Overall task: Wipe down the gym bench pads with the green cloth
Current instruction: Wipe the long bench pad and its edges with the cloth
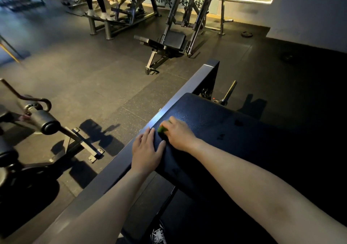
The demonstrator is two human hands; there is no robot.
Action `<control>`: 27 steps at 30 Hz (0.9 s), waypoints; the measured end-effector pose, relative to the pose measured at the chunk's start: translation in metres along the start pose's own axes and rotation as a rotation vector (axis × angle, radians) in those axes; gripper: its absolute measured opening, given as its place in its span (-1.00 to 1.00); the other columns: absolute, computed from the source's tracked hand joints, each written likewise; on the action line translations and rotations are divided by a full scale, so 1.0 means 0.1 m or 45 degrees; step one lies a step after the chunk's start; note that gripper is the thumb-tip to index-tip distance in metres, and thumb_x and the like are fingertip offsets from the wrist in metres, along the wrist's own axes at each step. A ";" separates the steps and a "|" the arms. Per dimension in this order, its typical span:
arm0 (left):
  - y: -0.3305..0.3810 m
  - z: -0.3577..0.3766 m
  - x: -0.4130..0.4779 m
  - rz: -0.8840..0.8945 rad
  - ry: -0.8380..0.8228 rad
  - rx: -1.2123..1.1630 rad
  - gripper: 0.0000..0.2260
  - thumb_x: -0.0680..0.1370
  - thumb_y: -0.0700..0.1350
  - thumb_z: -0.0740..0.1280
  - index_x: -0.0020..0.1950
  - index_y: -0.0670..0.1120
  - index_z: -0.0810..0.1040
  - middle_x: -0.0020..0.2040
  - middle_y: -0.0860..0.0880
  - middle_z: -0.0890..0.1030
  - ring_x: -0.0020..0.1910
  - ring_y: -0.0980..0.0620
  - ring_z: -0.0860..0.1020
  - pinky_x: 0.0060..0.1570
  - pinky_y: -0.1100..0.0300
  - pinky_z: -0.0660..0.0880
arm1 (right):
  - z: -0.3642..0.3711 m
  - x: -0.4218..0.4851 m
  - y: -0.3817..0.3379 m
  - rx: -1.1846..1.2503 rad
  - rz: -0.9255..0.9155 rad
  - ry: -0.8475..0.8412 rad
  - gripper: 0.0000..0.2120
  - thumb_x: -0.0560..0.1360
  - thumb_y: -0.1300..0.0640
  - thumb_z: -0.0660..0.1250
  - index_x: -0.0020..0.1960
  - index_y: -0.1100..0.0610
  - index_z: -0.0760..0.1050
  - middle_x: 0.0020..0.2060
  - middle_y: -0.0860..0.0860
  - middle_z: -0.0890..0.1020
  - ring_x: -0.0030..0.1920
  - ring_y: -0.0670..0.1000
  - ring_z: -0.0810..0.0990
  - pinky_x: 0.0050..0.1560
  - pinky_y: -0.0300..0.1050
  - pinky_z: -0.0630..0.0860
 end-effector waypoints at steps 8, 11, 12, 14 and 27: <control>0.06 0.04 -0.22 -0.176 0.018 -0.031 -0.45 0.65 0.23 0.12 0.60 0.08 0.19 0.64 0.00 0.07 0.57 -0.06 0.02 0.55 0.05 -0.13 | -0.48 -0.25 0.87 -0.340 0.430 0.246 -0.69 0.52 0.24 0.19 0.24 0.05 0.42 0.18 0.15 0.41 0.16 0.21 0.42 0.13 0.03 0.34; 0.12 0.06 -0.29 -0.236 -0.015 -0.026 -0.46 0.66 0.23 0.09 0.62 0.11 0.13 0.65 -0.01 -0.01 0.61 -0.04 -0.09 0.55 -0.01 -0.19 | -0.45 -0.31 0.86 -0.248 0.537 0.304 -0.71 0.52 0.25 0.17 0.21 0.06 0.40 0.17 0.15 0.39 0.17 0.22 0.41 0.15 0.05 0.34; 0.14 0.06 -0.29 -0.250 -0.026 -0.032 -0.45 0.65 0.23 0.09 0.62 0.11 0.12 0.65 -0.01 -0.03 0.61 -0.03 -0.11 0.55 -0.03 -0.20 | -0.41 -0.31 0.80 -0.209 0.549 0.308 -0.72 0.52 0.25 0.18 0.20 0.07 0.40 0.16 0.15 0.39 0.16 0.23 0.42 0.14 0.05 0.36; 0.16 0.08 -0.31 -0.300 -0.026 -0.045 -0.44 0.65 0.23 0.09 0.62 0.12 0.10 0.65 -0.02 -0.06 0.61 -0.04 -0.14 0.56 -0.07 -0.19 | -0.35 -0.35 0.64 -0.149 0.514 0.288 -0.74 0.50 0.25 0.20 0.17 0.07 0.42 0.14 0.15 0.39 0.13 0.23 0.43 0.10 0.04 0.40; 0.43 0.14 -0.40 -0.504 -0.018 -0.105 -0.37 0.63 0.27 0.11 0.64 0.12 0.00 0.64 -0.14 -0.19 0.59 -0.11 -0.29 0.55 -0.09 -0.21 | -0.19 -0.61 0.19 0.040 -0.032 0.112 -0.77 0.56 0.18 0.22 0.16 -0.01 0.52 0.06 0.10 0.44 0.04 0.18 0.47 0.01 -0.02 0.43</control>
Point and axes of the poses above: each hand's wrist, its own x-axis towards the middle knuckle, its own z-axis out of the palm, y = z × x, the point moved 1 cm from there along x, towards the middle knuckle
